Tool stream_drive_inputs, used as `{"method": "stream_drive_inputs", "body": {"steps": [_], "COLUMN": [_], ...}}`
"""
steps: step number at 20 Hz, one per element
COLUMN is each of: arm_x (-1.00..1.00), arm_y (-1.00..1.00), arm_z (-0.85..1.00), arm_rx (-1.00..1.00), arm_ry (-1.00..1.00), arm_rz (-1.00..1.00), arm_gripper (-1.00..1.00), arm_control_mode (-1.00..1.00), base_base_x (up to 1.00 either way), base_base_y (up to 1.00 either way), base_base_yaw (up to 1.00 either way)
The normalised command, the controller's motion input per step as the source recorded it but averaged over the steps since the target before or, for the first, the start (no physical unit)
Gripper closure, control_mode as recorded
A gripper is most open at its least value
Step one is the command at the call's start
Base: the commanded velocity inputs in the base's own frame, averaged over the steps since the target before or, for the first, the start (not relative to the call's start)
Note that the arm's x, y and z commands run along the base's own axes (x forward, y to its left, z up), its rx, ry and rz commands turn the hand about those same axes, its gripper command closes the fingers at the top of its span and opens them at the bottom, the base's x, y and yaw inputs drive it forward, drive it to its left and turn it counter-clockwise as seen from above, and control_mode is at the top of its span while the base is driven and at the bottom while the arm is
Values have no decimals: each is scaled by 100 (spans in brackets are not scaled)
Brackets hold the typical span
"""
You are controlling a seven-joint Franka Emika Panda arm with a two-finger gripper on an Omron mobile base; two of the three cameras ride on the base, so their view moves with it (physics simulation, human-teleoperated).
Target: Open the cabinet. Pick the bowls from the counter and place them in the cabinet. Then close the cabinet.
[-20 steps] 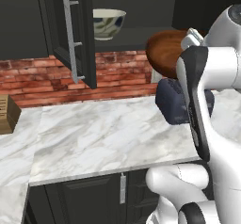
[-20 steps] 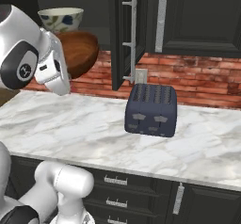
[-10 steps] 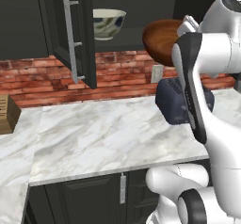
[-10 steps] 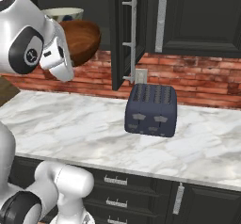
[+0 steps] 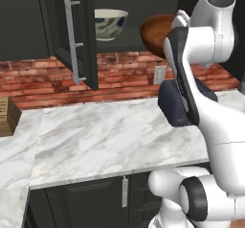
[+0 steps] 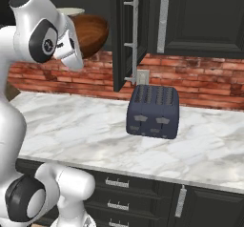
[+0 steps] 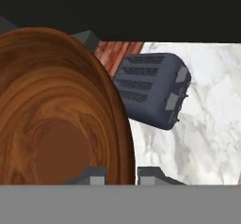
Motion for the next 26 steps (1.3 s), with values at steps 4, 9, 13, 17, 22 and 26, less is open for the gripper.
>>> {"method": "stream_drive_inputs", "body": {"steps": [4,9,13,17,22,26], "arm_x": [43,55,66,73,80,81], "arm_y": [0,0,-2,-4,-4,-6], "arm_z": [15,2,0,0,0,0], "arm_rx": [0,0,0,0,0,0], "arm_ry": [0,0,0,0,0,3], "arm_rz": [-2,0,0,0,0,0], "arm_gripper": [100,100,100,100,100,100], "arm_control_mode": [-100,-100,-100,-100,-100,-100], "base_base_x": [0,0,0,0,0,0], "base_base_y": [0,0,0,0,0,0], "base_base_yaw": [0,0,0,0,0,0]}}
